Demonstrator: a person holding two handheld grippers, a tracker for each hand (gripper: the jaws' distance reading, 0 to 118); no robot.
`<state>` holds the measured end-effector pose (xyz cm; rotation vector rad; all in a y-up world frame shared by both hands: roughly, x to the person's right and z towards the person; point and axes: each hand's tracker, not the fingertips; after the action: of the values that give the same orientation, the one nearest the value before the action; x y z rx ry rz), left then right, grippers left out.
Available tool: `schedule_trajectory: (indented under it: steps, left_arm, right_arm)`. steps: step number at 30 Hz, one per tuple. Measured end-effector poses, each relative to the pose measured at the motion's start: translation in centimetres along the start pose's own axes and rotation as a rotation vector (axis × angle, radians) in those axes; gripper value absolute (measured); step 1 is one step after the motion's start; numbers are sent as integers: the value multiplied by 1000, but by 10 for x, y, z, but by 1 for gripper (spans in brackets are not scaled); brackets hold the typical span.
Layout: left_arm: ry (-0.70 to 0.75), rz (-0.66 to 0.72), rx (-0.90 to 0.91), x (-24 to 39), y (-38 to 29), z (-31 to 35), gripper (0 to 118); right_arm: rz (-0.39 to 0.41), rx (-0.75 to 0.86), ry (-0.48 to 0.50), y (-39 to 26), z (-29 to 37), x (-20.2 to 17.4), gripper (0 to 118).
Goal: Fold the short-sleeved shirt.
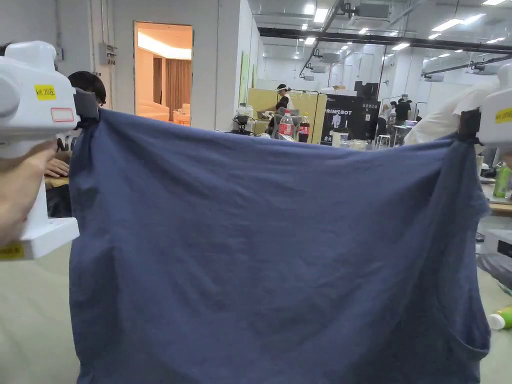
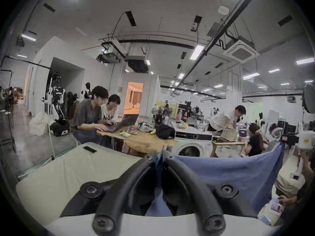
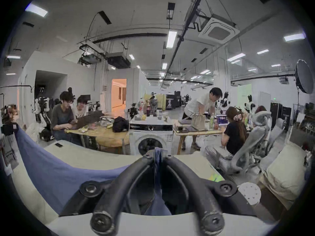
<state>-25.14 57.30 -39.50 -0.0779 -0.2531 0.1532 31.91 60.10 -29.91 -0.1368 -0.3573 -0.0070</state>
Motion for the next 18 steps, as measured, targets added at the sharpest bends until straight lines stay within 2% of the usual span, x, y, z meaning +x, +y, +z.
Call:
schedule_trajectory:
  steps: [6,8,9,10,14,16,18]
  left_arm:
    - [21,-1,1,-15,28,-32,0]
    - [37,-44,-6,-14,35,-38,0]
    - [62,-105,8,-6,40,-37,0]
    - [70,-105,14,-4,41,-38,0]
    - [72,-45,1,-8,48,-49,0]
    - [89,-21,-16,-10,46,-53,0]
    - [84,-63,-13,-8,40,-53,0]
  right_arm:
    - [24,38,-39,49,-24,-14,3]
    - [-1,65,-34,61,-28,-18,3]
    - [2,67,-40,67,-32,-21,3]
    - [6,72,-39,70,-37,-23,3]
    - [32,65,-41,85,-63,-36,3]
    - [54,67,-5,85,-71,-41,3]
    - [91,42,-14,78,-81,-44,2]
